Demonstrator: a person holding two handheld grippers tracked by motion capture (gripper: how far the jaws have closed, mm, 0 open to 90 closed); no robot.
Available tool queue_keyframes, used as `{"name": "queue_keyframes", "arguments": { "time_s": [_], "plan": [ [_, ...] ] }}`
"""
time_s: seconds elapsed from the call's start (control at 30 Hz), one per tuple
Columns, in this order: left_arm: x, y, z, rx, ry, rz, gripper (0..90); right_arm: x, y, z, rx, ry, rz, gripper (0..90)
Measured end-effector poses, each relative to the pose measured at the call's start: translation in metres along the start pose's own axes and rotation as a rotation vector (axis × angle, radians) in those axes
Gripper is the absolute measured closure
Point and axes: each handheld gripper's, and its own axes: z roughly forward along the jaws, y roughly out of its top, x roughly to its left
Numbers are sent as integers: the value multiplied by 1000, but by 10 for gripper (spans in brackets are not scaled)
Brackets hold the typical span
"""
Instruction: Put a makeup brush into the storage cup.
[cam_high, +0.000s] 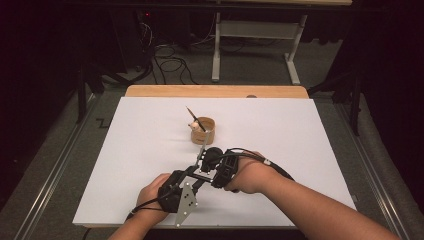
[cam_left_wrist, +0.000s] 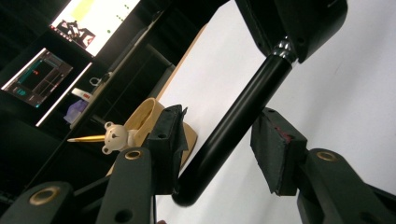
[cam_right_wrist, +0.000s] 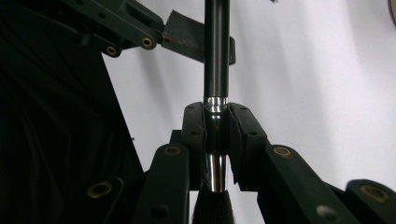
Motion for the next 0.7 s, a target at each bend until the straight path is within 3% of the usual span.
{"name": "queue_keyframes", "arguments": {
  "time_s": [0.2,0.5,0.7],
  "plan": [
    [-2,0,0,13,15,60,586,-1,-2,-1,-6,-1,2,790],
    [-1,-2,1,25,9,57,648,-2,-3,-2,4,-1,5,789],
    [-4,-2,2,34,7,87,692,-2,-2,-3,-7,-1,8,784]
  ]
}}
